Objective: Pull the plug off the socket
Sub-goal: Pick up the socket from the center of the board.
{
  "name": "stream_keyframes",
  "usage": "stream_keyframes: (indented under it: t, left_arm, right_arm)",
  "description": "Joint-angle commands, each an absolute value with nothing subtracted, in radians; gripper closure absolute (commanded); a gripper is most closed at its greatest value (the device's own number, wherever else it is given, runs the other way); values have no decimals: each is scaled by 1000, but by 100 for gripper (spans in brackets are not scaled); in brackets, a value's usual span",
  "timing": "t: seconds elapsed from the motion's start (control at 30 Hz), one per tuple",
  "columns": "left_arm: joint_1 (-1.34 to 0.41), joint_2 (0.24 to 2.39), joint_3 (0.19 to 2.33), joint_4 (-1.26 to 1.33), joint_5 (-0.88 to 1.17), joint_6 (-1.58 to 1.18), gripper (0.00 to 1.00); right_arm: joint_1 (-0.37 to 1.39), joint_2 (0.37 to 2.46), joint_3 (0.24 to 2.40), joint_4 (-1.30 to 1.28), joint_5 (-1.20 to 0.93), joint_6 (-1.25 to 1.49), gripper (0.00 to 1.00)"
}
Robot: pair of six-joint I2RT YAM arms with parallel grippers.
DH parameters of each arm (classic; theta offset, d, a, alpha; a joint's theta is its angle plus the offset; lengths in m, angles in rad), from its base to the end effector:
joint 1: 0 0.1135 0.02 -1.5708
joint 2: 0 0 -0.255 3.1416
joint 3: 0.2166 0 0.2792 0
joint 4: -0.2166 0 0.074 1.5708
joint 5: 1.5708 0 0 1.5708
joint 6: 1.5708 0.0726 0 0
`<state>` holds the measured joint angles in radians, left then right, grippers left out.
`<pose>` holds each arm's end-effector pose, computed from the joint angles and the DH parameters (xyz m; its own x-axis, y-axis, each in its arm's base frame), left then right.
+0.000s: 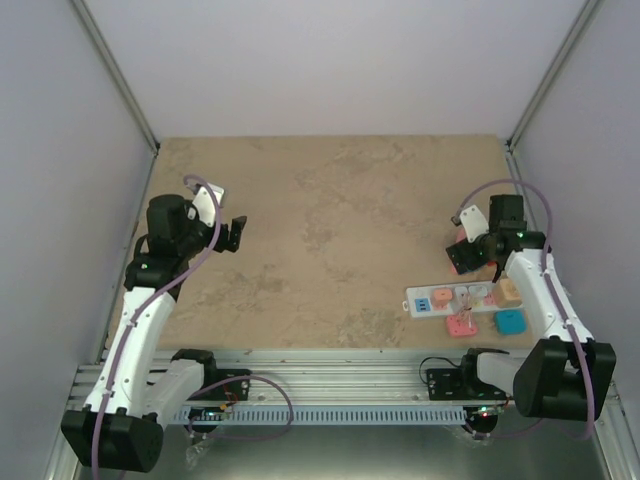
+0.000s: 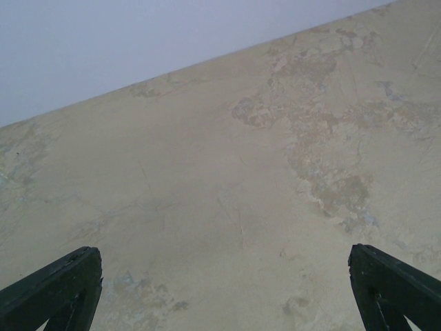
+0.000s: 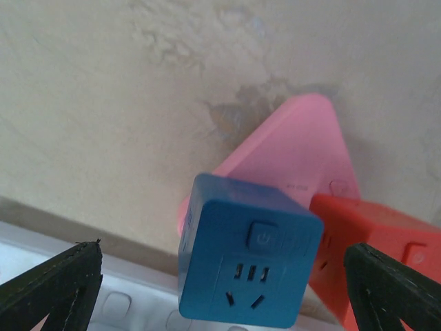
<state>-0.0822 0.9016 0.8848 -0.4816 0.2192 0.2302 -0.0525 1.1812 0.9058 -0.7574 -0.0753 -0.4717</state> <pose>0.2605 -0.0373 0.2997 -0.4021 0.2566 -0.8789 0.3721 0.9229 0.0992 0.2768 -0.0091 0.2073 -0.7702 -0.4133 -0.4858 -0.3773 0.9093 -0.1753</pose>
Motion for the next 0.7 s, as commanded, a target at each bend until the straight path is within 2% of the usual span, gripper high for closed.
stream_keyframes:
  t: [0.0,0.53,0.67]
  left_arm:
    - [-79,884,869,-459,234,217,0]
    - [-79,863,863,-446,224,212,0]
    - [-78,865,864,-442,219,211,0]
  right_arm:
    - [-48,1175,864,-749,-11,-474,4]
    - [-51,1307,831,-667,61,-452,6]
    - [-51,1286,841,-651,95,-437,6]
